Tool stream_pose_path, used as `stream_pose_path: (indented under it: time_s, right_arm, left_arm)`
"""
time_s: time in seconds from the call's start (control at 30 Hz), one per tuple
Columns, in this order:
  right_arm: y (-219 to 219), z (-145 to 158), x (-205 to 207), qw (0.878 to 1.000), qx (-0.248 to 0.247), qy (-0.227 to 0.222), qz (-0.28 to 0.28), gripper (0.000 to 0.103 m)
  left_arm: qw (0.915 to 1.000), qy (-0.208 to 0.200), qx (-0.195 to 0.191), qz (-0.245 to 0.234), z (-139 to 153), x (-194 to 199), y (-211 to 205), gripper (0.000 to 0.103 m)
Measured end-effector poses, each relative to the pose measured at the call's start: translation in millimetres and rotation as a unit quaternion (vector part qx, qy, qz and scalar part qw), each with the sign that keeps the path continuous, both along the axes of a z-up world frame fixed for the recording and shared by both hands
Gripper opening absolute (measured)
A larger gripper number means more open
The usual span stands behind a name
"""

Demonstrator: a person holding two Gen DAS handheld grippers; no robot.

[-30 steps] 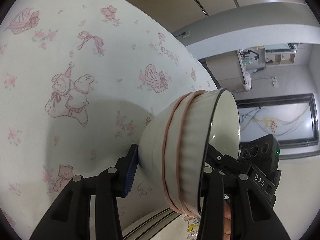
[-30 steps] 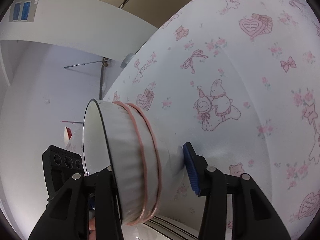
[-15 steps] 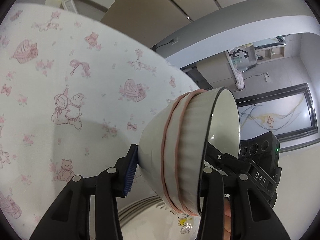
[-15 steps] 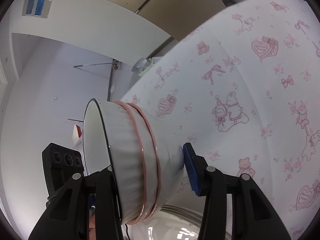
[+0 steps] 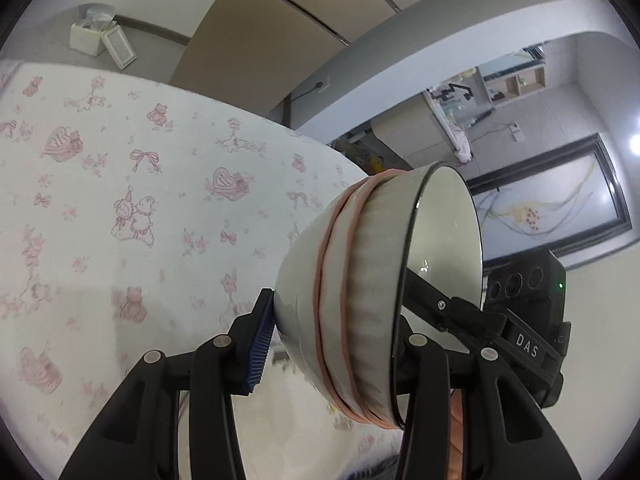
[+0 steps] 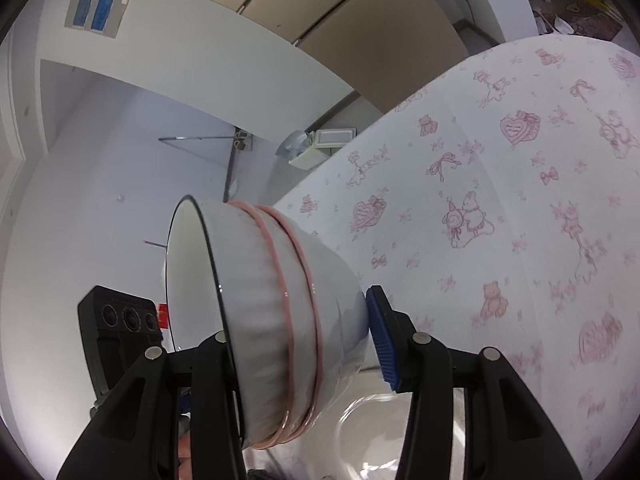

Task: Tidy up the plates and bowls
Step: 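Lift the bowl stack with both grippers and carry it over the plates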

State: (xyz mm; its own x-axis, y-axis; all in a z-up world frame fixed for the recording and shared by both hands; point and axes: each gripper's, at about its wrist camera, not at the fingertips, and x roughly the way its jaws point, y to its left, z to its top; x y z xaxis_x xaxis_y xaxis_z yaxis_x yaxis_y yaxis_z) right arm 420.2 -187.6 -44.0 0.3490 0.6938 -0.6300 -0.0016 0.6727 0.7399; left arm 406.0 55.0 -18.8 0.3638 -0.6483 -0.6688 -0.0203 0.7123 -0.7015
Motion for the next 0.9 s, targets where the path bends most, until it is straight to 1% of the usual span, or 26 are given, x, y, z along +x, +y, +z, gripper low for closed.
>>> stream_pose_path:
  time_s: [0.07,0.17,0.27,0.4,0.47,0.6,0.7,0.77,0.9]
  right_arm:
    - [1.3,9.7,-9.8,1.0,0.009,-0.006,0.004,0.044]
    - [10.3,25.5,-22.6,1.0,0.005,-0.018,0.012,0.044]
    - [18.8,35.9,-35.1,1.0,0.007,-0.019,0.017,0.045]
    - [20.4,46.1,-56.1,0.999,0.012,-0.023,0.024,0.045]
    - [19.1,51.4,-67.1,0.999,0.013,-0.029,0.024,0.045]
    - [15.3,63.3,-89.8,0.999,0.004,-0.038,0.021,0.045]
    - [11.1,64.6,-102.3,0.999,0.003,-0.037,0.022,0.045]
    - [8.3,62.1,-109.9,0.999,0.003,-0.036,0.022,0.045]
    - [1.7,48.5,-122.7,0.999,0.005,-0.026,0.02,0.045]
  left_arm:
    - [0.9999,-0.008,0.007,0.002,14.2,-12.1,4.1,0.047]
    - [0.9995,-0.021,0.018,0.013,34.0,-33.1,11.2,0.047]
    - [0.9994,-0.021,0.019,0.021,44.6,-46.5,14.5,0.047]
    - [0.9992,-0.024,0.027,0.019,60.7,-69.7,14.5,0.047]
    - [0.9992,-0.028,0.024,0.017,66.0,-80.7,14.8,0.047]
    - [0.9993,-0.03,0.014,0.016,69.0,-98.1,10.2,0.047]
    - [0.9993,-0.031,0.017,0.016,68.2,-112.0,4.3,0.047]
    - [0.9993,-0.029,0.02,0.016,65.5,-120.1,0.2,0.047]
    - [0.9996,-0.018,0.017,0.012,49.3,-130.0,-5.4,0.047]
